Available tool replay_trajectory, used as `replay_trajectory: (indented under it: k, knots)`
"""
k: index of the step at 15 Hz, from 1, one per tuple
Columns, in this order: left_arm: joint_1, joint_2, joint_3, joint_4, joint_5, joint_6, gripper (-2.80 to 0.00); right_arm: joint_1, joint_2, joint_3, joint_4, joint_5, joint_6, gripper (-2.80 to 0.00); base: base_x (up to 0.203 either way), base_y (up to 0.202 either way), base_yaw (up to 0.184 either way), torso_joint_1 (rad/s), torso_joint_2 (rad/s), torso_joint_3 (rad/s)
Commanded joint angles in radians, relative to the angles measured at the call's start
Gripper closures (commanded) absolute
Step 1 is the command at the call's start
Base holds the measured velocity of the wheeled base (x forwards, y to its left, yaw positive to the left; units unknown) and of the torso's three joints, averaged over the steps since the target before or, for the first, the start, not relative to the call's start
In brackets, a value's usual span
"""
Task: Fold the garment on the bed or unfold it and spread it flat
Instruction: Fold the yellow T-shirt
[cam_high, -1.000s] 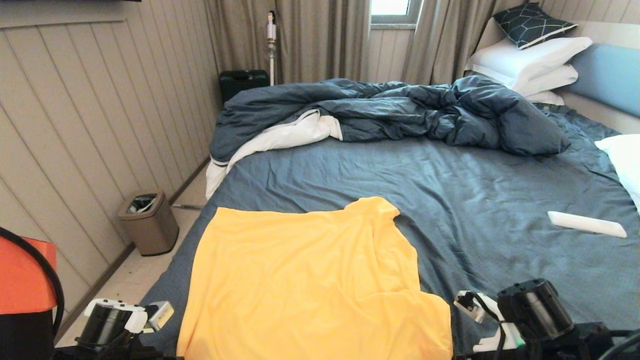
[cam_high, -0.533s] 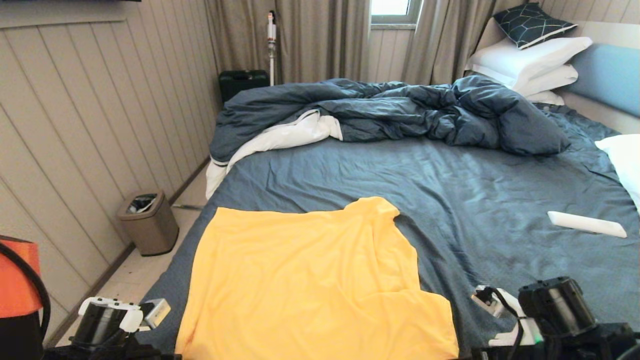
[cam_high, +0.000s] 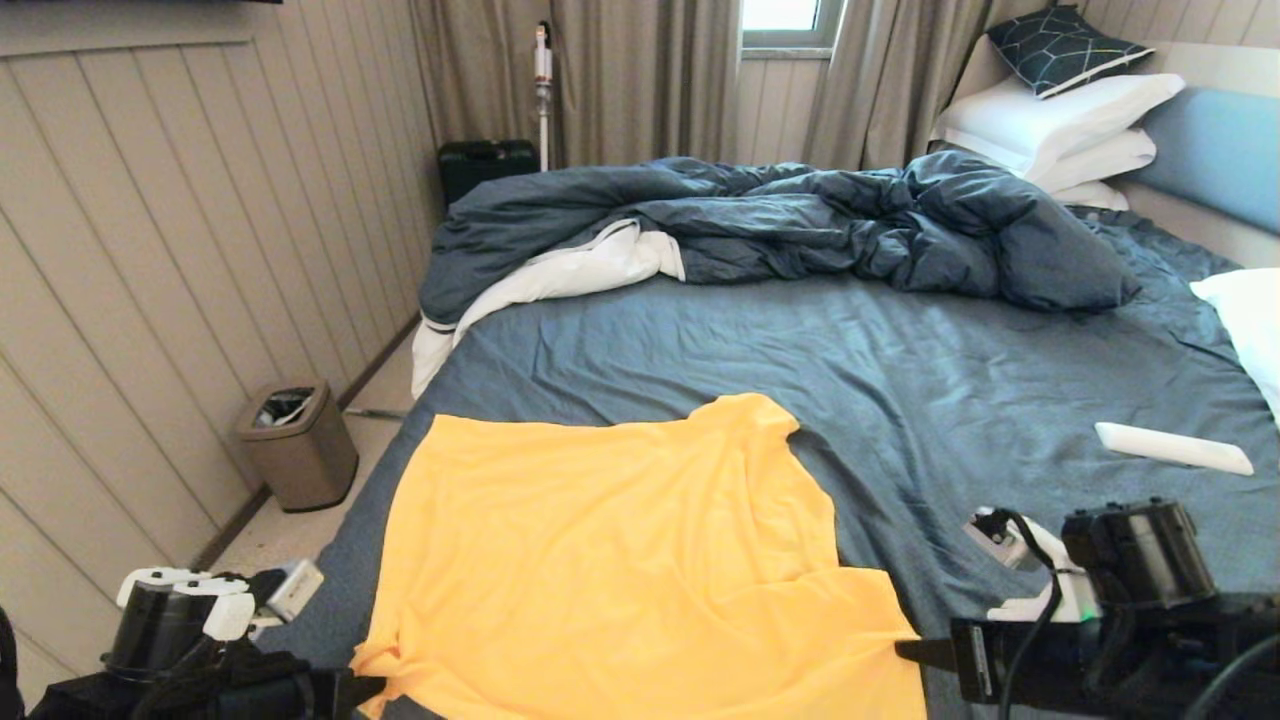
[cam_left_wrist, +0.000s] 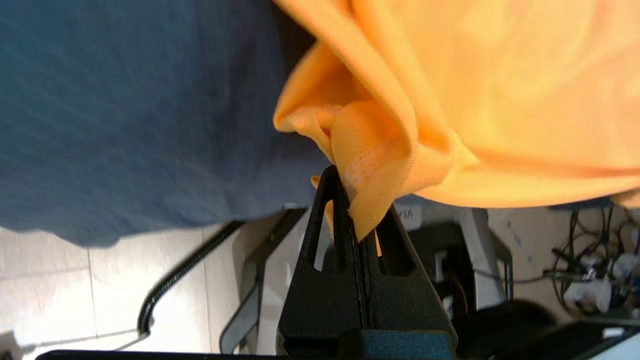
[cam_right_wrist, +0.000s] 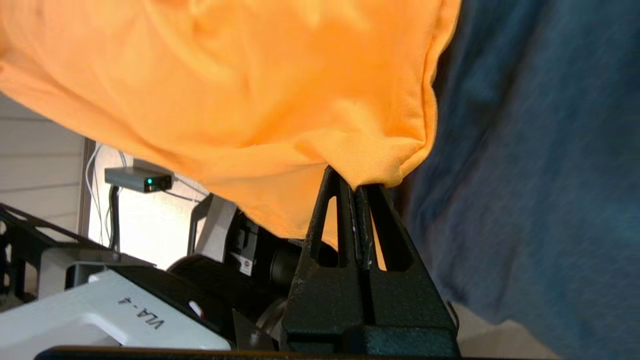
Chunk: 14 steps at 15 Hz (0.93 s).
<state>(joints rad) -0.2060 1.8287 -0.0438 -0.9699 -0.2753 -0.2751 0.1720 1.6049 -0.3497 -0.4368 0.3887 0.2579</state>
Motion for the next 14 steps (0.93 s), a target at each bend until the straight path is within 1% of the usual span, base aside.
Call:
replay_trajectory:
  k: [1,3,4,5,6,7,8,9,14]
  knots:
    - [0.021,-0.088,-0.045,0.064,-0.005,-0.002,0.00,-0.020,-0.006,-0.045,0.017,0.004,0.001,0.00,0.000,0.000,0.000,0.000,0.00,0.000]
    - [0.050,-0.187,-0.106,0.183,-0.043,-0.009,0.00,-0.024,-0.004,-0.082,0.021,0.004,0.006,0.00,0.000,0.000,0.000,0.000,0.00,0.000]
    - [0.067,-0.238,-0.152,0.283,-0.071,-0.014,0.00,-0.029,-0.002,-0.097,0.022,0.004,0.007,0.00,0.000,0.000,0.000,0.000,0.00,0.000]
    - [0.091,-0.282,-0.220,0.410,-0.107,-0.019,0.00,-0.034,0.004,-0.116,0.023,0.004,0.008,0.00,0.000,0.000,0.000,0.000,0.00,0.000]
    - [0.117,-0.311,-0.277,0.496,-0.142,-0.021,0.00,-0.045,0.006,-0.133,0.023,0.005,0.009,0.00,0.000,0.000,0.000,0.000,0.00,0.000]
    - [0.143,-0.331,-0.321,0.552,-0.169,-0.023,0.00,-0.056,0.007,-0.149,0.023,0.006,0.010,0.00,0.000,0.000,0.000,0.000,0.00,0.000]
    - [0.162,-0.345,-0.356,0.582,-0.185,-0.024,0.00,-0.069,0.006,-0.169,0.023,0.006,0.015,0.00,0.000,0.000,0.000,0.000,0.00,0.000]
    - [0.169,-0.347,-0.372,0.589,-0.188,-0.024,0.00,-0.080,0.007,-0.190,0.023,0.005,0.026,0.00,0.000,0.000,0.000,0.000,0.00,0.000]
    - [0.169,-0.291,-0.406,0.580,-0.190,-0.023,0.00,-0.091,0.066,-0.267,0.039,-0.001,0.038,0.00,0.000,0.000,0.000,0.000,0.00,0.000]
